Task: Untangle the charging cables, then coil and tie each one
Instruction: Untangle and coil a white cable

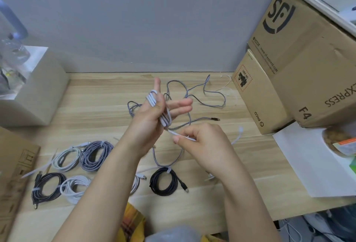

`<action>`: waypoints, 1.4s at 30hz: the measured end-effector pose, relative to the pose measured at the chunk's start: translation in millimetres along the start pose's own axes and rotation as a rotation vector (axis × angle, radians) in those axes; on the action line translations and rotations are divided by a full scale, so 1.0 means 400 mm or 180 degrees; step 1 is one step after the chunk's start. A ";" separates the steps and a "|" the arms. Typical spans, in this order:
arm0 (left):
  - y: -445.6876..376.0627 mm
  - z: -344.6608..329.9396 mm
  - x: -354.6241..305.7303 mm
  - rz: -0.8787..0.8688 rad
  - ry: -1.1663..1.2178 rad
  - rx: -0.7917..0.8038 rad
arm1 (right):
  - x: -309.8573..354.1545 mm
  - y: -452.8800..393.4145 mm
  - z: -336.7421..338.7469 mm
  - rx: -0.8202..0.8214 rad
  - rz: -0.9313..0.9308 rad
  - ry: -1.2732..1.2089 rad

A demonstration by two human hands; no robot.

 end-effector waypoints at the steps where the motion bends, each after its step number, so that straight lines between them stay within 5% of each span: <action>1: 0.001 0.000 0.004 0.0100 -0.0398 0.0048 | 0.000 -0.001 0.003 -0.0033 0.0006 0.0049; 5: 0.014 0.009 0.023 0.0613 -0.1728 0.0180 | -0.007 0.001 0.029 -0.0282 0.0065 -0.0184; 8: 0.042 -0.010 0.063 0.1118 -0.1777 0.0762 | -0.012 0.007 0.057 -0.0487 0.0097 -0.0452; 13: 0.081 -0.069 0.076 0.1384 -0.0291 0.1806 | 0.001 0.012 0.063 -0.0564 0.0388 -0.1302; 19: 0.083 -0.112 0.010 0.0838 0.1536 0.2426 | 0.001 0.001 0.084 -0.1054 0.0705 -0.1201; 25: 0.035 -0.068 -0.066 0.0095 0.2274 0.1391 | -0.044 -0.040 0.000 -0.0339 0.0144 -0.0390; 31: 0.015 0.010 -0.040 -0.0131 0.0904 -0.0275 | 0.000 -0.024 -0.052 0.0383 0.0191 0.0650; 37: 0.016 0.024 -0.018 -0.0084 0.0387 -0.0501 | 0.026 -0.004 -0.052 0.0468 0.0241 0.1076; 42: 0.017 0.000 0.031 0.0664 -0.0732 -0.0231 | 0.070 0.005 -0.020 0.0162 0.0567 0.1173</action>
Point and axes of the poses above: each hand's wrist, its own y-axis away from the middle knuckle, its own z-axis out of the back of the hand, x = y × z, the point moved 8 cm from there along -y, towards the middle knuckle, and after that the axes turned 9 degrees about x, right-handed, at the moved point
